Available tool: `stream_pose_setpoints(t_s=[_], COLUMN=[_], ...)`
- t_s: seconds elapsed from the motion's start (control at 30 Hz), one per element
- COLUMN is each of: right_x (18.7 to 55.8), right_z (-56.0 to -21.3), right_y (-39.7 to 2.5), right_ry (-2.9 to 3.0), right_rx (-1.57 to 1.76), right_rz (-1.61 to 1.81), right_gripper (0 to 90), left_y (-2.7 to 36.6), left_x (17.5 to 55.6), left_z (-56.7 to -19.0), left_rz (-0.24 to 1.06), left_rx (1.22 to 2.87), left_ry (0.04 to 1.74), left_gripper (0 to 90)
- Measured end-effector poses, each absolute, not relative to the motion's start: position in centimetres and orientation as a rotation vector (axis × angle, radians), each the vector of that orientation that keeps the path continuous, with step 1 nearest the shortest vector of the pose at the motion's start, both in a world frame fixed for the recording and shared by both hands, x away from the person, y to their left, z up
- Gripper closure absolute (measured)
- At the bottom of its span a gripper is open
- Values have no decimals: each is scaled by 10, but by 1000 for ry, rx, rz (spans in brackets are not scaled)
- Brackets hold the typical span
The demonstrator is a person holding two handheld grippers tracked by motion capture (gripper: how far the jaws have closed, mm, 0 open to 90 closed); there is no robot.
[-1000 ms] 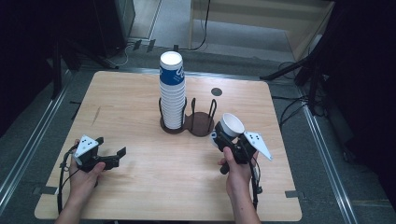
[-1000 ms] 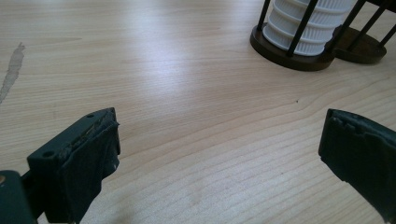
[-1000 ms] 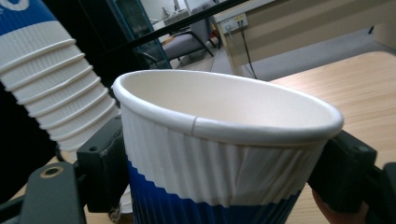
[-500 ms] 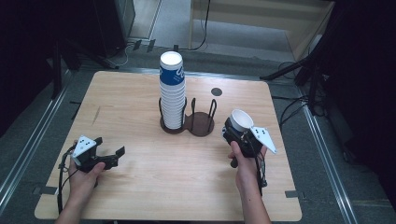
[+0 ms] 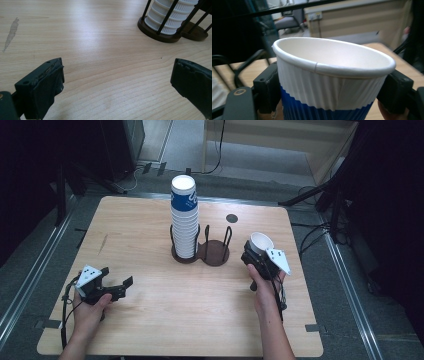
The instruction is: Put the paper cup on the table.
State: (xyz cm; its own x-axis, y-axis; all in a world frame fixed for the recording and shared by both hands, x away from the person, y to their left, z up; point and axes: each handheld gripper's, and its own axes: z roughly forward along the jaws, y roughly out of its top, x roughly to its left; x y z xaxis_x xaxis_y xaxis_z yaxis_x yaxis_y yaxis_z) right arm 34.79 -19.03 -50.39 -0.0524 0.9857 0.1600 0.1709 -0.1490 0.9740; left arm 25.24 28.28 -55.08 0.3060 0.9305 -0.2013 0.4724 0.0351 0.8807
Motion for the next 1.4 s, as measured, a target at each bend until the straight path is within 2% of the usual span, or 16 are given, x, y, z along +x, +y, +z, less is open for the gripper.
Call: stream_pose_setpoints(t_s=[0.57, 1.4], right_x=[376, 405], right_z=[-526, -525], right_y=[-202, -190], right_ry=[1301, 1363], right_rx=[1415, 1429], right_rz=[1187, 1077], right_gripper=[185, 176], left_y=[283, 284], left_x=[253, 253], left_z=[-551, -551], left_rz=[580, 574], left_rx=[1590, 1586], left_ry=[1321, 1316], left_gripper=[0, 0])
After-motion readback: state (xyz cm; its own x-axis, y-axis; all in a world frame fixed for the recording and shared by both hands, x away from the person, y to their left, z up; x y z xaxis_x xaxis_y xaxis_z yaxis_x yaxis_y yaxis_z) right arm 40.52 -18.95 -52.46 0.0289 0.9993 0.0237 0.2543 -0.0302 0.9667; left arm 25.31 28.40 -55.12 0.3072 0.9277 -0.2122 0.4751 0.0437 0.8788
